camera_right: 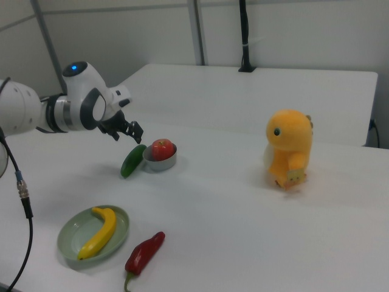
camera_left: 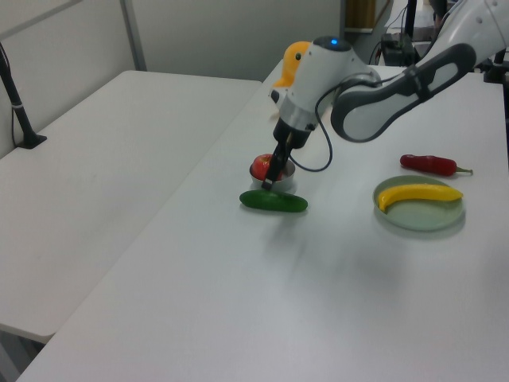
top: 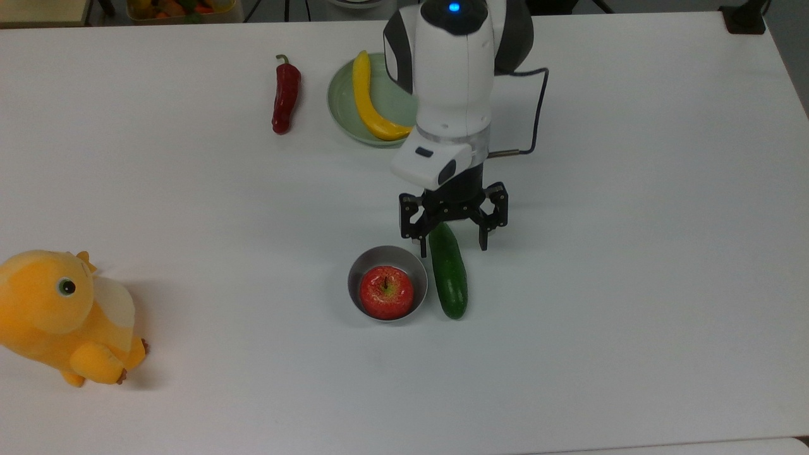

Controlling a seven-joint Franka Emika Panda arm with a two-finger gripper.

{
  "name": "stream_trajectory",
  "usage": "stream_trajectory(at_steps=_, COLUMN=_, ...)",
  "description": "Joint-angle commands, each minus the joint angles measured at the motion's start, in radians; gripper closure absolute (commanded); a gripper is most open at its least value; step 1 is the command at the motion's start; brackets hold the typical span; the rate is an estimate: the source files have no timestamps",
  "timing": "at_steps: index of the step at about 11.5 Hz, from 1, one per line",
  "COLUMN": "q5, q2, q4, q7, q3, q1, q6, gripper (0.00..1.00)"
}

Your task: Put the cucumber on the left side of the bowl

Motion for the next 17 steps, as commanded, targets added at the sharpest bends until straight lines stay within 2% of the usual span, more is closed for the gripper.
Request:
stream_trajectory(at_steps=1, q5=0.005, q2=-0.145, q4=-0.029, q7=0.114, q3=-0.001, q1=0.001, q6=-0.176, gripper=0.0)
stream_trajectory(at_steps=3, q5=0.019, q2=-0.234, q4=-0.028, q7=0.115, q3=-0.001, q1=-0.019, q6=-0.342, gripper=0.0)
stream_trajectory(at_steps=5, q5=0.098, q2=-0.336, q4=-0.029, q7=0.112, q3=-0.004, q1=-0.051, q6=-0.519, gripper=0.0)
stream_trajectory(at_steps=9, q5=0.124, q2=-0.514, q4=-0.04, q7=0.112, q3=-0.01, q1=-0.12, q6=-0.826, gripper=0.0)
stream_trajectory(at_steps=10, q5=0.131, q2=-0.551, q4=-0.06, q7=0.108, q3=-0.034, q1=-0.119, q6=-0.87, gripper=0.0)
stream_trajectory(at_steps=13, q5=0.134, q2=-0.628, q4=-0.111, q7=0.089, q3=-0.085, q1=-0.111, q6=-0.914, gripper=0.0)
stream_trajectory(at_steps=15, q5=0.176, q2=-0.624, q4=-0.109, q7=-0.019, q3=-0.097, q1=-0.113, q6=-0.904, gripper=0.0)
stream_trajectory(at_steps=17, q5=0.178, q2=-0.602, q4=-0.107, q7=-0.114, q3=-0.097, q1=-0.116, q6=-0.837, gripper=0.0)
